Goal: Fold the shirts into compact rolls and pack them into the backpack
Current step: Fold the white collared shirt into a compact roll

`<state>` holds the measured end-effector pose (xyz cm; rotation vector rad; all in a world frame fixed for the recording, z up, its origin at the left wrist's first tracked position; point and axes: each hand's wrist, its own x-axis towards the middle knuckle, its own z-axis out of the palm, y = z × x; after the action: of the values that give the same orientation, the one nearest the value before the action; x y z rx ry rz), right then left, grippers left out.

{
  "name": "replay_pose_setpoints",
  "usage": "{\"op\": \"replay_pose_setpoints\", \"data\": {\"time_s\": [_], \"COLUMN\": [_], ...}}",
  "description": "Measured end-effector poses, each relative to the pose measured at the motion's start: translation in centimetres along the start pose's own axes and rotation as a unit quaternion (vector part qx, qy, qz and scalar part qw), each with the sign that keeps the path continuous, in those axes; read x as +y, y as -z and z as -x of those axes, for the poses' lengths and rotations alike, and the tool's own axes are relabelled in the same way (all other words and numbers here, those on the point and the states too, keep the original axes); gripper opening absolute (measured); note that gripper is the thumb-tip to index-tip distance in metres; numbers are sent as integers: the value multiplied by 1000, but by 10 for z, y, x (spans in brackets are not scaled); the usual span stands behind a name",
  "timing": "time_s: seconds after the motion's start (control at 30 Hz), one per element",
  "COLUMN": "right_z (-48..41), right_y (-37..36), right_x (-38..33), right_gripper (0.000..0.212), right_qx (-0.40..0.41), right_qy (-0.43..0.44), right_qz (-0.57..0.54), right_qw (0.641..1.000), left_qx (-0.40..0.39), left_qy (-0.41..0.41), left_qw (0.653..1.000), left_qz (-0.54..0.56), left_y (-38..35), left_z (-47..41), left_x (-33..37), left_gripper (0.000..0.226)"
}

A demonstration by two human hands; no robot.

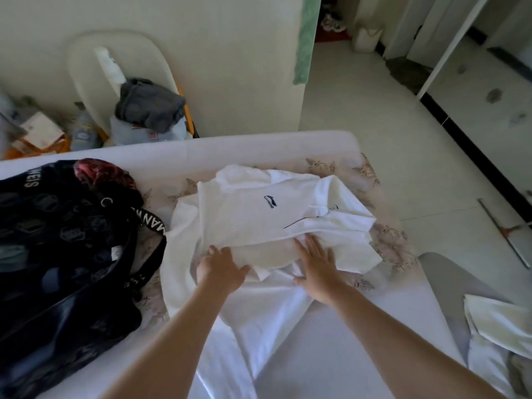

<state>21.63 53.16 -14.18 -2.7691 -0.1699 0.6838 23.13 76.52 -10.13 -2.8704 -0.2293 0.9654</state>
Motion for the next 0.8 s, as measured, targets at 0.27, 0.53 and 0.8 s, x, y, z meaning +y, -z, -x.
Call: {"op": "replay_pose_setpoints", "data": {"time_s": [0.27,0.53,0.8], "right_z": [36,46,22], "right_y": [-29,-11,34], "right_x": [-22,40,45], "right_gripper": [88,120,48], "right_qx": [74,-3,83], "right_qy": [-67,-58,-95], "right_qz": [-43,35,126], "right_qw": [994,998,984], "left_qx": [-200,-3,17], "left_qy": [-97,-111,7], "left_qw": [972,993,998], "left_qz": [79,28,-61], "left_y": [21,-34,-2], "left_z": [50,12,6], "left_x": [17,-2,-2], "left_gripper": [29,72,38]}}
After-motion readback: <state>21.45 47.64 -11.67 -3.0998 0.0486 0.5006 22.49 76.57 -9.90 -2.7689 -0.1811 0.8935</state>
